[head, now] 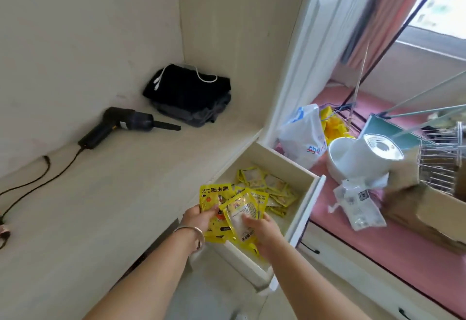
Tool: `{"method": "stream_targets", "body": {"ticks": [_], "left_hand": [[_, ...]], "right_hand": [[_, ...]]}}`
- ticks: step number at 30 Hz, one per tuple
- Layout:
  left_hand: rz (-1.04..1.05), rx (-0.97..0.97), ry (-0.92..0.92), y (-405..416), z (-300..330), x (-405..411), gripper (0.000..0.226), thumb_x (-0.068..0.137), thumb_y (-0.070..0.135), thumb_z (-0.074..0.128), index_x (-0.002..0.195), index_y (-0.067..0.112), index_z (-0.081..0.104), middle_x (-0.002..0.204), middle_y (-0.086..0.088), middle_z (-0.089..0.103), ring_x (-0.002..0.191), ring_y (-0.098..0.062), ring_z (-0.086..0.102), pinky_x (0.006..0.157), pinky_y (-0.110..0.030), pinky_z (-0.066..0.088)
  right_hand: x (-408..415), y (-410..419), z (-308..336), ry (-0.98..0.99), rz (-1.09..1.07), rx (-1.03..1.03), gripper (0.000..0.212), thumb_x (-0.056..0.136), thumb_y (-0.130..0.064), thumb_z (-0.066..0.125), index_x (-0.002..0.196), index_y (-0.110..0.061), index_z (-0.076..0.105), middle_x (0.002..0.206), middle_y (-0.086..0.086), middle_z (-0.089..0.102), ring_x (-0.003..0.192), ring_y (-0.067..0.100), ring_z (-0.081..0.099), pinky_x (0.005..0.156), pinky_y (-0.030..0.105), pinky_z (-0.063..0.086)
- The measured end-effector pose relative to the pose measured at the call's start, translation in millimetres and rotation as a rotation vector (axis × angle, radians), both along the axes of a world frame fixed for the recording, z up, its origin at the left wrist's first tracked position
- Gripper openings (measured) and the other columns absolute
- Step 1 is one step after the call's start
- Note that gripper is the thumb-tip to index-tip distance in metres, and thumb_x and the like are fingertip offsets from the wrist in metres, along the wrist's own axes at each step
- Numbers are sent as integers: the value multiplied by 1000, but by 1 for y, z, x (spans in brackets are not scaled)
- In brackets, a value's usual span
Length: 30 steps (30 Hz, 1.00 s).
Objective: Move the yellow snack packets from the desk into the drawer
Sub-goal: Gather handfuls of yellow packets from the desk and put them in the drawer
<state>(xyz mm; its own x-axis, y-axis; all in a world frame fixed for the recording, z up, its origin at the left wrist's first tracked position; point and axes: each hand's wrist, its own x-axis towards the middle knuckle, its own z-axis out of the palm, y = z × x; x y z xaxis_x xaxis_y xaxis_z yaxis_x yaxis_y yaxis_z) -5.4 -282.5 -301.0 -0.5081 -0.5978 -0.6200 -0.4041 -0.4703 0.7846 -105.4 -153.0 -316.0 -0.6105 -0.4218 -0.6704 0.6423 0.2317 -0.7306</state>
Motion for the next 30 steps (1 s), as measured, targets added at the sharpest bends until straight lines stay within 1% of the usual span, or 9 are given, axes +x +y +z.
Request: {"method": "stream_targets", "body": {"ticks": [3,7,11,14,16,18,22,25,30], "left_hand": [[-13,30,-24,4,-20,-44,17,82,29,70,92,15,67,93,-12,73,88,-31,70,86,-49,55],[-38,107,-77,12,-45,-87,8,86,14,62,94,16,63,84,-12,69,77,-29,66,81,-45,55],[-122,141,-163,16,-69,-118,16,82,6,59,94,16,62,89,-14,66,88,-32,62,93,-51,49],[-197,149,-223,11,-91,-137,13,81,11,62,92,18,62,99,-14,69,99,-34,64,96,-54,48],[-269,138,-255,6,-104,-150,30,79,20,67,109,17,61,109,-12,68,104,-34,64,95,-55,49],[-331,127,-298,2,-119,-164,54,77,26,70,126,14,53,120,-11,64,109,-33,62,94,-53,50],[-405,62,-383,0,-141,-187,54,85,23,65,134,12,46,131,-8,57,120,-30,55,103,-44,43],[-452,44,-423,-7,-158,-203,75,83,32,67,146,15,31,147,-6,43,132,-30,44,110,-44,36],[-478,75,-452,-14,-178,-226,80,85,27,66,149,13,20,152,-7,34,136,-30,39,111,-48,34]], "right_hand": [[-38,7,-23,-48,-31,4,81,71,-20,79,140,-7,38,124,20,61,109,37,61,100,52,45],[-64,16,-43,-122,-76,25,43,84,-11,68,124,-7,52,109,19,66,86,32,65,68,38,54],[-82,21,-67,-182,-142,106,37,83,-14,69,118,-11,56,112,17,66,101,37,65,82,44,52],[-98,21,-85,-211,-162,143,26,86,-13,64,111,-12,58,105,13,67,96,32,64,79,38,49],[-108,20,-98,-238,-201,164,16,89,-9,59,104,-14,59,99,11,67,92,31,63,76,37,49],[-117,19,-109,-277,-238,176,20,91,-8,57,110,-12,58,105,14,67,95,34,64,81,45,51],[-128,15,-128,-311,-308,189,26,94,-6,52,119,-11,53,101,11,65,87,29,63,77,42,52],[-136,7,-138,-313,-308,226,32,93,-10,52,125,-14,51,115,8,64,103,27,62,92,43,50],[-150,-5,-158,-372,-376,291,43,91,-13,56,133,-14,47,128,8,60,117,30,57,105,50,42]]}}
